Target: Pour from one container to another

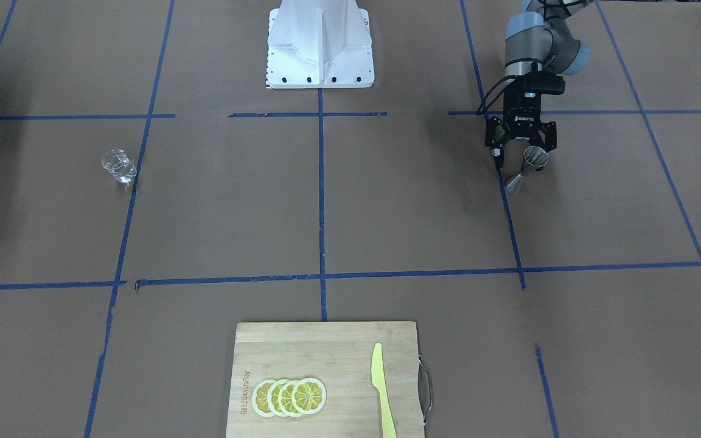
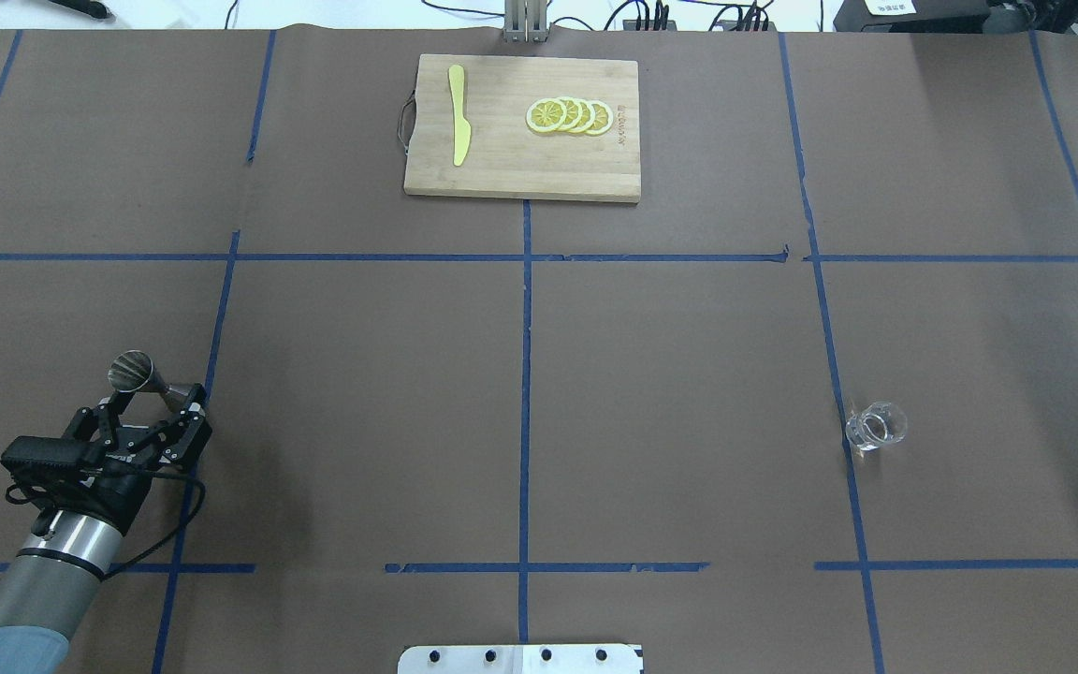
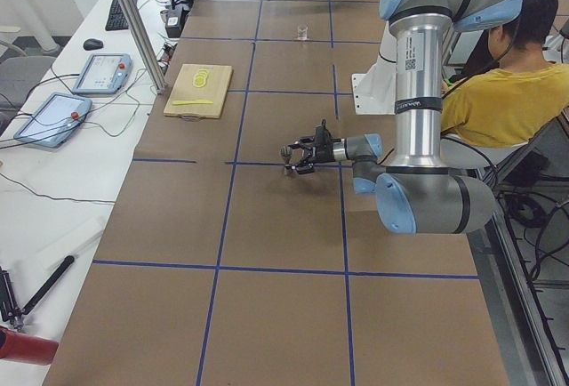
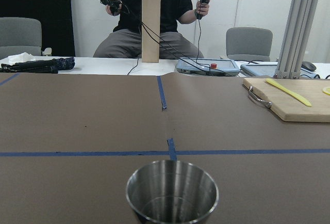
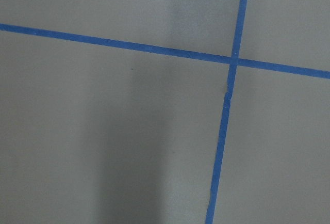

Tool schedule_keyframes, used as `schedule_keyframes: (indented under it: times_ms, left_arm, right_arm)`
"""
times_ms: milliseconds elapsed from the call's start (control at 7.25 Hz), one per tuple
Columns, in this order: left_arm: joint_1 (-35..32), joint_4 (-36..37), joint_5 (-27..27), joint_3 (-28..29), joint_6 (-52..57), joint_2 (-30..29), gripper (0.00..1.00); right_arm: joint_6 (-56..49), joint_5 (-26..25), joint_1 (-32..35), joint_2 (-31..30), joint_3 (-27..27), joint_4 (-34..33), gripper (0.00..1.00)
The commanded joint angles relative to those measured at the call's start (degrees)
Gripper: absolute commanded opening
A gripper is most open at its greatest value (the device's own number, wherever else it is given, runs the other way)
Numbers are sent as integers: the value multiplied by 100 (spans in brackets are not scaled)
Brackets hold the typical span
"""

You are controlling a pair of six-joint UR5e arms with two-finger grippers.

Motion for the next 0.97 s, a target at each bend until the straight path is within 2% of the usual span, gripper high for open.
schedule_keyframes:
  times_ms: [0,276,828]
  left_arm:
    - [-17,-303,-171,180,-8,-30,83]
    - [-34,-357,-217,181,-8,23,75]
    - [-105,-366,-208,181,18,41,71]
  right_arm:
    - [9,0,0,0,16,7,100]
    - [0,0,0,0,25,7,100]
    - [0,-9,0,9,16,7,100]
